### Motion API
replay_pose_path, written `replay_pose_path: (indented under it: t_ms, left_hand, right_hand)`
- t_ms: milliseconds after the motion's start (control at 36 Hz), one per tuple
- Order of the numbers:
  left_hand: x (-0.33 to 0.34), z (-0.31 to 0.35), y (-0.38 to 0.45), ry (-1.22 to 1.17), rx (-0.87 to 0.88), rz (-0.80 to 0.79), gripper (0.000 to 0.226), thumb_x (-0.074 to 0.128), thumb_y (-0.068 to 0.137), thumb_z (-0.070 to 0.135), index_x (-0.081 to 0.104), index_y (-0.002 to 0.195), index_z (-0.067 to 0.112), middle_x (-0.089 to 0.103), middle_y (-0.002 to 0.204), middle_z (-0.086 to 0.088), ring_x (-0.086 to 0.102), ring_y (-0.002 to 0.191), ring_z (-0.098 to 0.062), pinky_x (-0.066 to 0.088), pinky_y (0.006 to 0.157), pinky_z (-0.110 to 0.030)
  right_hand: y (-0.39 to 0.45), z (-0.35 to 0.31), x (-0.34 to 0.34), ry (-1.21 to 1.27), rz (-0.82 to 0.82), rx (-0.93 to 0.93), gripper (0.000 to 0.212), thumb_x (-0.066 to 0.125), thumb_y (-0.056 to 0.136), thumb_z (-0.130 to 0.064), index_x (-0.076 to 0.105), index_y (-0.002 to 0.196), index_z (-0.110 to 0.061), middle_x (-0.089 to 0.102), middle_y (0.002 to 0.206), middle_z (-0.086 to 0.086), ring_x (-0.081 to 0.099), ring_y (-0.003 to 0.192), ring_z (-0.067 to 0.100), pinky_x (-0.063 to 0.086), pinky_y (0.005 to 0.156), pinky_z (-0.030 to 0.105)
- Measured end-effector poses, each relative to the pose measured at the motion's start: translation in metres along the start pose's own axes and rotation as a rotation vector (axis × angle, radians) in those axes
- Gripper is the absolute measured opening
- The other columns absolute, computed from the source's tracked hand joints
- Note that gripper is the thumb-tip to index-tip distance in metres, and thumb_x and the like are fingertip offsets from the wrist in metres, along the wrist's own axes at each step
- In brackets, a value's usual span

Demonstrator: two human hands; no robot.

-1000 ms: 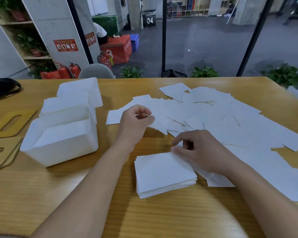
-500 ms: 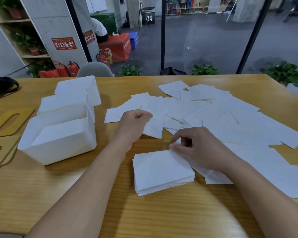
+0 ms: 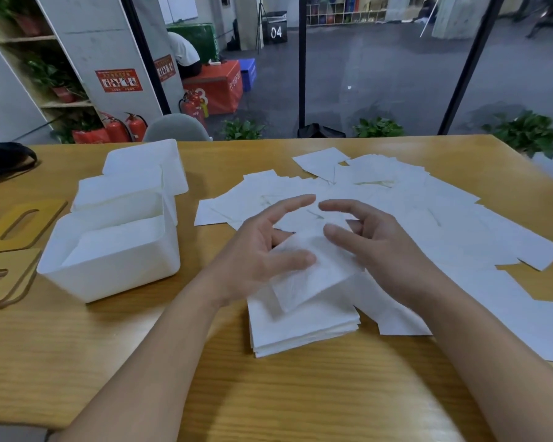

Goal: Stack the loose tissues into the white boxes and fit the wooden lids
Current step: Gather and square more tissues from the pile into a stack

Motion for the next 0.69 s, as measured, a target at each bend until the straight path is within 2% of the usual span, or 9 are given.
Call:
replay_pose_path:
  t_ms: [28,111,194,278,389,500,556,639,694]
  left_hand:
    - [-0.002,-0.001,-0.003,0.021,-0.022,0.012,0.078,0.085,0.099,0.019,0.047,0.159,0.05,0.082,0.107,-0.019,0.08,0.1,-0.035,0.063,0.086,-0.039]
    - [-0.013,-0.005,-0.013,0.084,-0.071,0.115,0.064,0.085,0.098,0.03,0.056,0.152,0.048,0.083,0.102,-0.017,0.081,0.099,-0.034,0.063,0.092,-0.048]
    - [-0.02,-0.008,-0.029,0.113,-0.057,0.233,0.044,0.084,0.098,0.034,0.067,0.139,0.037,0.083,0.101,-0.014,0.081,0.095,-0.035,0.062,0.088,-0.052]
    - [-0.02,-0.014,-0.046,0.205,-0.061,0.317,0.036,0.08,0.1,0.044,0.068,0.133,0.041,0.084,0.097,-0.007,0.08,0.086,-0.031,0.061,0.078,-0.049]
    - [-0.019,-0.024,-0.063,0.284,-0.071,0.404,0.032,0.075,0.1,0.052,0.068,0.132,0.048,0.074,0.077,-0.018,0.061,0.071,-0.046,0.048,0.067,-0.039]
    - [-0.013,-0.026,-0.069,0.317,-0.03,0.421,0.026,0.073,0.105,0.043,0.069,0.129,0.05,0.056,0.055,0.01,0.048,0.05,-0.009,0.043,0.058,-0.017]
    - [-0.012,-0.025,-0.072,0.336,-0.017,0.443,0.03,0.074,0.104,0.042,0.067,0.132,0.052,0.062,0.059,0.009,0.059,0.054,-0.01,0.049,0.062,-0.017]
    - [-0.012,-0.022,-0.077,0.403,0.021,0.495,0.036,0.077,0.102,0.04,0.067,0.135,0.053,0.074,0.073,0.007,0.076,0.08,-0.018,0.057,0.078,-0.019]
    - [-0.012,-0.021,-0.079,0.4,0.047,0.522,0.04,0.078,0.102,0.034,0.067,0.135,0.052,0.078,0.087,0.011,0.075,0.072,-0.022,0.061,0.075,-0.028]
  right_hand:
    - [-0.001,-0.001,0.001,0.024,-0.018,-0.011,0.036,0.077,0.101,-0.044,0.07,0.136,-0.041,0.068,0.093,0.027,0.065,0.078,0.035,0.05,0.078,0.039]
    - [-0.001,0.0,0.003,-0.044,-0.015,-0.029,0.033,0.079,0.101,-0.026,0.073,0.131,-0.039,0.074,0.087,0.016,0.07,0.073,0.024,0.053,0.068,0.031]
    - [-0.003,0.007,0.006,-0.138,0.004,-0.009,0.034,0.082,0.098,-0.029,0.073,0.127,-0.044,0.073,0.08,0.006,0.068,0.068,0.019,0.05,0.063,0.025]
    - [-0.013,0.015,0.012,-0.188,0.02,0.006,0.035,0.083,0.095,-0.033,0.072,0.125,-0.047,0.077,0.084,-0.002,0.073,0.07,0.015,0.05,0.062,0.018]
    - [-0.026,0.023,0.013,-0.256,0.076,0.024,0.034,0.083,0.09,-0.04,0.07,0.12,-0.05,0.067,0.071,-0.015,0.059,0.055,0.005,0.042,0.054,0.012]
    - [-0.032,0.027,0.011,-0.325,0.117,0.043,0.036,0.085,0.087,-0.041,0.069,0.117,-0.049,0.058,0.068,-0.013,0.052,0.051,0.005,0.039,0.051,0.011]
    - [-0.033,0.028,0.012,-0.344,0.12,0.058,0.039,0.086,0.085,-0.042,0.068,0.118,-0.051,0.062,0.073,-0.01,0.056,0.054,0.006,0.042,0.05,0.015]
    - [-0.034,0.029,0.014,-0.349,0.107,0.062,0.042,0.087,0.084,-0.041,0.067,0.118,-0.052,0.065,0.077,-0.007,0.059,0.057,0.009,0.042,0.045,0.018]
    - [-0.034,0.029,0.013,-0.338,0.098,0.058,0.043,0.087,0.082,-0.042,0.067,0.118,-0.052,0.069,0.08,-0.008,0.062,0.058,0.01,0.045,0.047,0.02]
Point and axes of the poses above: each hand's wrist, its own y-axis towards the middle knuckle, its own x-axis out of the palm, z = x × y, the point moved 6 cm from there along y, towards the middle knuckle
